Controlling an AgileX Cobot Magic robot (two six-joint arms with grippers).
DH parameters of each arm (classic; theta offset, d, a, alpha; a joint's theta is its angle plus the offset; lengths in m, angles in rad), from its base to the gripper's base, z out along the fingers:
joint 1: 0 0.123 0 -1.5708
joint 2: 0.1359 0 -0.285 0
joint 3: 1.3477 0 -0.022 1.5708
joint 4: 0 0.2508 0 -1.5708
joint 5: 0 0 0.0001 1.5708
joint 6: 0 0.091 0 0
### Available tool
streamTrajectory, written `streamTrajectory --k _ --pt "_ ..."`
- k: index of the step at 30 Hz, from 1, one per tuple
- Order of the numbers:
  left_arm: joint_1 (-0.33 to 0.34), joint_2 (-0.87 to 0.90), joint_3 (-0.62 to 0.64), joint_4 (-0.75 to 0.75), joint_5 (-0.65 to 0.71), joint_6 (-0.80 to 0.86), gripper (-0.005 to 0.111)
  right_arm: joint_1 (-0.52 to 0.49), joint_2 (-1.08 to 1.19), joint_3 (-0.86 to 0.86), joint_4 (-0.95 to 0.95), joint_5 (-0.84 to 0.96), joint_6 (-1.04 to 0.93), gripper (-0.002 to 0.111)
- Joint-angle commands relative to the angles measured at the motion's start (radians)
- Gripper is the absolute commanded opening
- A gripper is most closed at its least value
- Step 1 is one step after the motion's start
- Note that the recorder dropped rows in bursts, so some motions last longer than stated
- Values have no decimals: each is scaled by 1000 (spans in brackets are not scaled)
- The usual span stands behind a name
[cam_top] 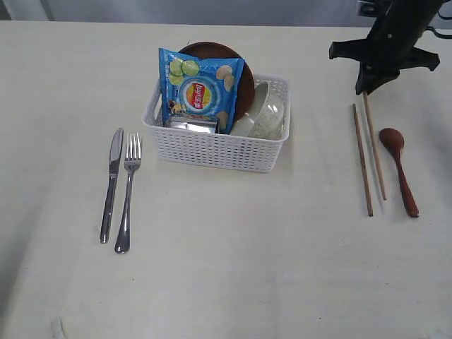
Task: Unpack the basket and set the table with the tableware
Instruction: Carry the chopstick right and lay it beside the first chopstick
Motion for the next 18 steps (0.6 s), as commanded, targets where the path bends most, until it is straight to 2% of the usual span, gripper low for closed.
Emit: streamTrajectory --k 1,7,9,10,11,12,13,18 --pt "1 -4 3 -3 -11 1 0 -2 -6 8 -27 -28 26 0" --pt "1 -4 3 -3 -11 1 0 -2 17 8 -75 71 26 0" --pt "1 -4 3 -3 -11 1 0 -2 17 9 -66 77 26 11" --pt "1 -4 3 -3 -11 1 0 -2 17 9 -66 85 26 27" --pt "1 -4 3 -3 -11 1 0 -2 17 9 -66 87 28 33" --pt "1 -4 3 -3 -11 1 0 -2 13 9 -66 97 28 47" --pt "1 -4 3 -3 -11 1 0 -2 13 9 -66 113 32 50" --pt "1 -4 3 -3 -11 1 0 10 -61 -20 -52 160 23 50"
